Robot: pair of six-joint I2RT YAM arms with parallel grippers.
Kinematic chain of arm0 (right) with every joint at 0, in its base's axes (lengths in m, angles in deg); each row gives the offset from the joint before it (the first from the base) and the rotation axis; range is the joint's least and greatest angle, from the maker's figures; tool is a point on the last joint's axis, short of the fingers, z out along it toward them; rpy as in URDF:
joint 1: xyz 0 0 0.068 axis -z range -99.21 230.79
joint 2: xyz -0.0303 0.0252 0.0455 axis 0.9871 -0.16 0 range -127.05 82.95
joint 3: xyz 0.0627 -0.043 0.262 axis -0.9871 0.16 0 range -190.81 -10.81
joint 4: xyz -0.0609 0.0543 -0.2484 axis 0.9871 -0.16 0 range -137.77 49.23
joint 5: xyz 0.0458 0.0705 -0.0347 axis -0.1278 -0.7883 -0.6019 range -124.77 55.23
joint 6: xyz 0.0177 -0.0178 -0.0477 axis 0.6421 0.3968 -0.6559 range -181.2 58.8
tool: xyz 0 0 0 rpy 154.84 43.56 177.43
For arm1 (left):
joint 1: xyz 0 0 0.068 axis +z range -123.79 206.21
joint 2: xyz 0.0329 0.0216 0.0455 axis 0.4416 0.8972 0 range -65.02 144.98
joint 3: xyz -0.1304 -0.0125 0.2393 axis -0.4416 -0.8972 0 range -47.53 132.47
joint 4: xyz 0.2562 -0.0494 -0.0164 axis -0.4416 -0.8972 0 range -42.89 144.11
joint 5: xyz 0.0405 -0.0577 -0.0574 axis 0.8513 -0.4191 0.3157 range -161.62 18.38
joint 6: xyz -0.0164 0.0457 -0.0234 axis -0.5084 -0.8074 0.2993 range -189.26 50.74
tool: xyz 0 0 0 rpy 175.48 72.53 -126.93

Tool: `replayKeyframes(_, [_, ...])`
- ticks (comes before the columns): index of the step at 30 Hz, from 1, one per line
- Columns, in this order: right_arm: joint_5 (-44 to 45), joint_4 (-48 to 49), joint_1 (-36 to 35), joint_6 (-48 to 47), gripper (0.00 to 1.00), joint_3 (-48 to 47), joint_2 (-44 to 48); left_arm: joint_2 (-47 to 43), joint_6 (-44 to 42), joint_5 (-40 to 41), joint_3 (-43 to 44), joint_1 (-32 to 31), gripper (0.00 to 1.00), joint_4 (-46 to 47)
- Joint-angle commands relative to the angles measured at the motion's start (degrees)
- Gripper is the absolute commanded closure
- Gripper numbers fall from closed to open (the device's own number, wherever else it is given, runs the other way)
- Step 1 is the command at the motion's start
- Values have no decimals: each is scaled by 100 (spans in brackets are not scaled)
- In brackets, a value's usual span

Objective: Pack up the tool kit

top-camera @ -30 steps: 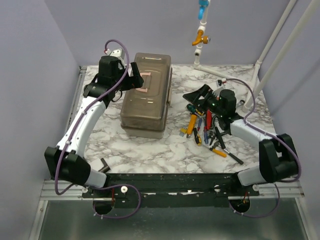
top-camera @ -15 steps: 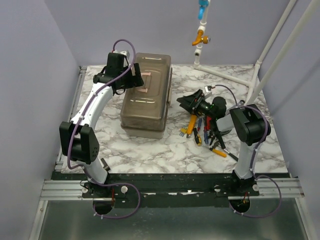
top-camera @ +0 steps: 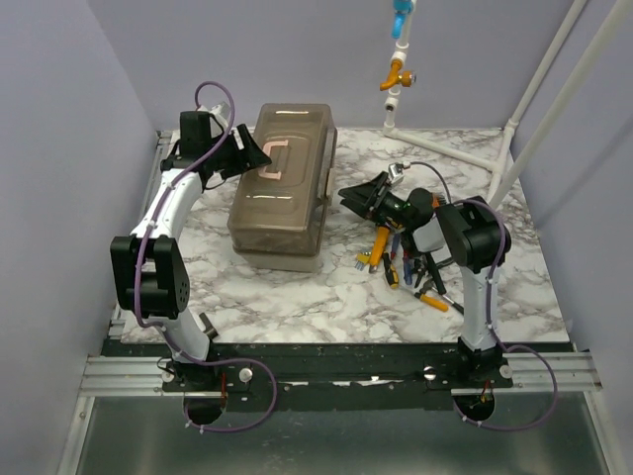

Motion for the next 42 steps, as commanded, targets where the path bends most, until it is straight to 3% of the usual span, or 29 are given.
replayKeyframes(1, [-245,761,-148,532,3,-385,-428,498,98,-766,-331,204,36,136])
replayKeyframes(13, [-282,424,-410,814,7,-1080,-564,634,-41,-803,-295,258,36,104])
replayKeyframes(17, [-317,362,-467,1061,15,-1310,-607,666,-77,-777,-317,276,36,107])
replayKeyframes(23, [-341,638,-539,1517,33,-1513,-661,712,-79,-850,-351,293,36,207])
replayKeyframes(28, [-315,-131,-613,1310,38,-1613,-464,706,-120,-918,-430,302,36,293])
replayKeyframes(35, [-287,64,-614,1669,41,-1622,-306,598,-137,-845,-702,273,36,479])
replayKeyframes(42, [-165,-1731,-657,874,47,-1738,195,572,-259,-678,-825,121,36,496])
